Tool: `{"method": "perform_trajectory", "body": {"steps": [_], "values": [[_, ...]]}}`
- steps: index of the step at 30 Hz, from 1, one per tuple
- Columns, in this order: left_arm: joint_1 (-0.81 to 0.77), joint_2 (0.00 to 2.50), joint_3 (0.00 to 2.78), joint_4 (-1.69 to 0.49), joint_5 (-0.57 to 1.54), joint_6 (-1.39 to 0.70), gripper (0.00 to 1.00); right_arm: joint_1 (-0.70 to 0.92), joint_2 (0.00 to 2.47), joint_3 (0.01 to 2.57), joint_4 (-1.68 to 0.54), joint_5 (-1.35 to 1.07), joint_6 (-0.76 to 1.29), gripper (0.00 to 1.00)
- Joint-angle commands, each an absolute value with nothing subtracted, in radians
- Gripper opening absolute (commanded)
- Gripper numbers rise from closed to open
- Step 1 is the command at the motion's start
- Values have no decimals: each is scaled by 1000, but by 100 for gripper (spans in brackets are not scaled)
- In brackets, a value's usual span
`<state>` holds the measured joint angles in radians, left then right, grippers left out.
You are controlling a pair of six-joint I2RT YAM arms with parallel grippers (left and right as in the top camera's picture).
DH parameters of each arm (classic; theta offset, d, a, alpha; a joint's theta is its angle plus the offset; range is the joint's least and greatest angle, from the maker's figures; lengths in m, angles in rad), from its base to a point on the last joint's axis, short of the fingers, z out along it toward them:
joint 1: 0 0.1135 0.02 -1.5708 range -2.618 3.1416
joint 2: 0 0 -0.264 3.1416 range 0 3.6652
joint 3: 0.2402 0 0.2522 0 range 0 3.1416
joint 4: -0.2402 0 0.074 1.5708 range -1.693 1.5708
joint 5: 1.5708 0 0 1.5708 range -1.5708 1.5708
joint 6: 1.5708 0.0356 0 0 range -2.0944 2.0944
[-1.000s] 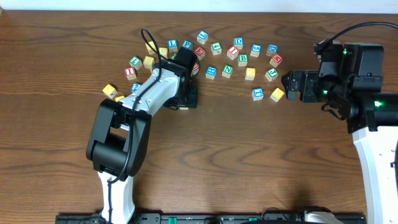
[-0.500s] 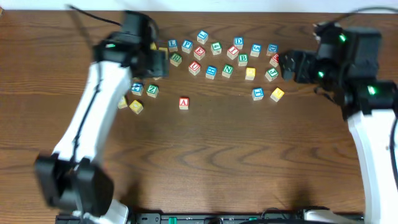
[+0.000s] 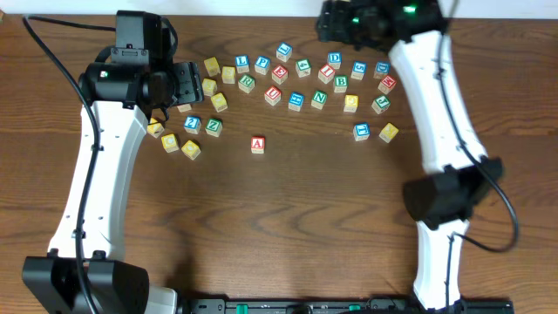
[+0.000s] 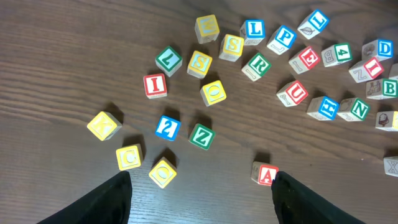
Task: Spell out AI2
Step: 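Reach the right gripper to the red I block and grasp it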
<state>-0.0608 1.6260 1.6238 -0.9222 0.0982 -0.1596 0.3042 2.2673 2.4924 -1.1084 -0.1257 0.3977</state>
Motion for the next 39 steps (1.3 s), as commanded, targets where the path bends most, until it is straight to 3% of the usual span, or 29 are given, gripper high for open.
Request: {"method": "perform_trajectory", "body": {"steps": [1, 9, 15, 39], "values": [[-59, 1641, 1627, -933, 93, -150, 72, 325, 2354, 2537, -1093, -45, 530, 68], [-62, 1642, 1616, -934, 93, -150, 72, 335, 2492, 2537, -1070, 54, 677, 52], [-62, 1645, 1600, -934, 93, -150, 72, 335, 2536, 2534, -1068, 95, 712, 46], [-62, 1646, 1593, -930, 93, -150, 72, 331, 2672, 2522, -978, 133, 740, 46]]}}
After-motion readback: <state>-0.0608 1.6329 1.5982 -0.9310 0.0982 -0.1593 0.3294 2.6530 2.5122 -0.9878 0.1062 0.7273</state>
